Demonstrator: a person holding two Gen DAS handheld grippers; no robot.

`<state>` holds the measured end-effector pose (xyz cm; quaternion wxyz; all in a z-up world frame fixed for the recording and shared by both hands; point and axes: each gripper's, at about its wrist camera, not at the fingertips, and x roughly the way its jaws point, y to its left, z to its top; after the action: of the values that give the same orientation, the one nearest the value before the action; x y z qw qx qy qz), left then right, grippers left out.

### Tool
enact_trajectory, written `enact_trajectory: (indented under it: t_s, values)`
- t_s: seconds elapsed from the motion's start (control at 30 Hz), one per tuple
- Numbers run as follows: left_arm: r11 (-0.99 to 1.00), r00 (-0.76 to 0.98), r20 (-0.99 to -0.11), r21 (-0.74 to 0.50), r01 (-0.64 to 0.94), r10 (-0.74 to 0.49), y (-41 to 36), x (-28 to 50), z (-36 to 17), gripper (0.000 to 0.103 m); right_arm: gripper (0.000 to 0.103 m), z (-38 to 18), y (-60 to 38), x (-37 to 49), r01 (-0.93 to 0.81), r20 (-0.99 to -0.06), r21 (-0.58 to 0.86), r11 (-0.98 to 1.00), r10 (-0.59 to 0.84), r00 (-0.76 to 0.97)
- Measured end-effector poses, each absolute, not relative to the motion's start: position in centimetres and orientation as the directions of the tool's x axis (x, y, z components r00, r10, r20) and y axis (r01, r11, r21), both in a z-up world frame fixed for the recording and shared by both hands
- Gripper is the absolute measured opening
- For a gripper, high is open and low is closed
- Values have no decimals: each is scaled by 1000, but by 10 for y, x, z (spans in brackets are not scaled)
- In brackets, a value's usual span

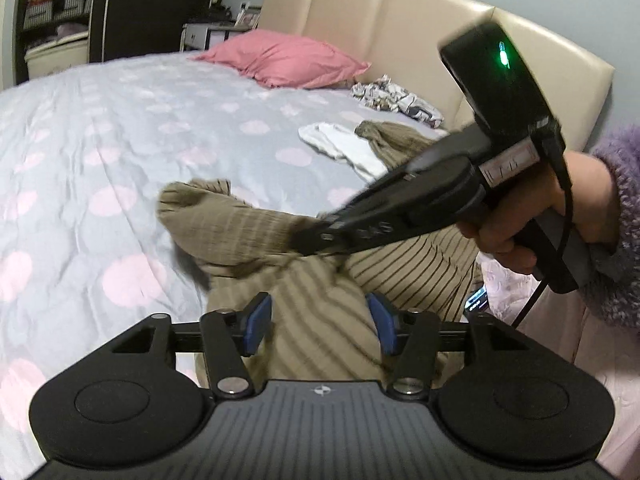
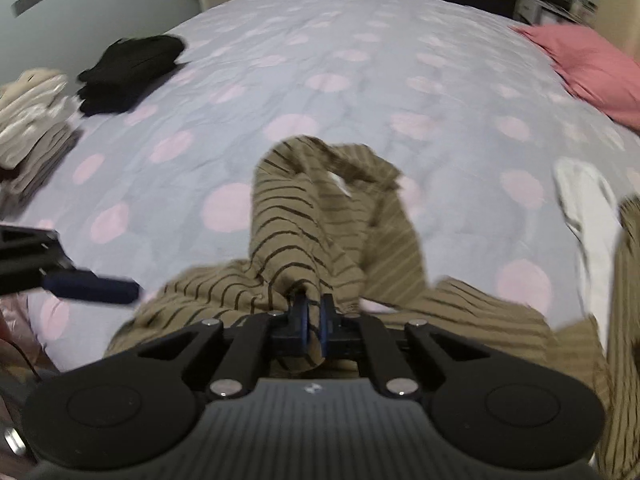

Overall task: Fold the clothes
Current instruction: 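Grasp the shirt with the left gripper while the right gripper keeps holding it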

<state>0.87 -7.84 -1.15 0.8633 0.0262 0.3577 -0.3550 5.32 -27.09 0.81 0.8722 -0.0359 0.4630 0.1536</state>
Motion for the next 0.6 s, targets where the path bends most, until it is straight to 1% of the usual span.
enact_trajectory:
  t_s: [0.07, 0.13, 0.23, 0.33, 0.47, 0.6]
  values:
    - [747, 497, -636, -197, 635, -591, -78, 12, -6, 55, 6, 8, -286, 50, -262, -823, 60, 963, 196, 533]
    - [749, 503, -641, -179, 638, -580, -78, 14, -1, 55, 6, 5, -298, 45, -235, -831, -31, 972, 105, 547]
    - [762, 519, -669, -109, 639, -531, -82, 24, 5, 55, 6, -2, -315, 40, -198, -847, -126, 972, -1, 532]
    - [745, 524, -683, -45, 665, -509, -88, 39, 10, 55, 6, -12, -332, 36, -164, -857, -194, 967, -86, 508]
    - [706, 529, -703, 53, 706, -475, -109, 66, 5, 55, 6, -21, -355, 33, -115, -868, -156, 981, -81, 490]
    - [646, 491, -726, 84, 758, -481, -129, 92, -4, 55, 9, -20, -361, 33, -99, -871, -123, 987, -59, 488]
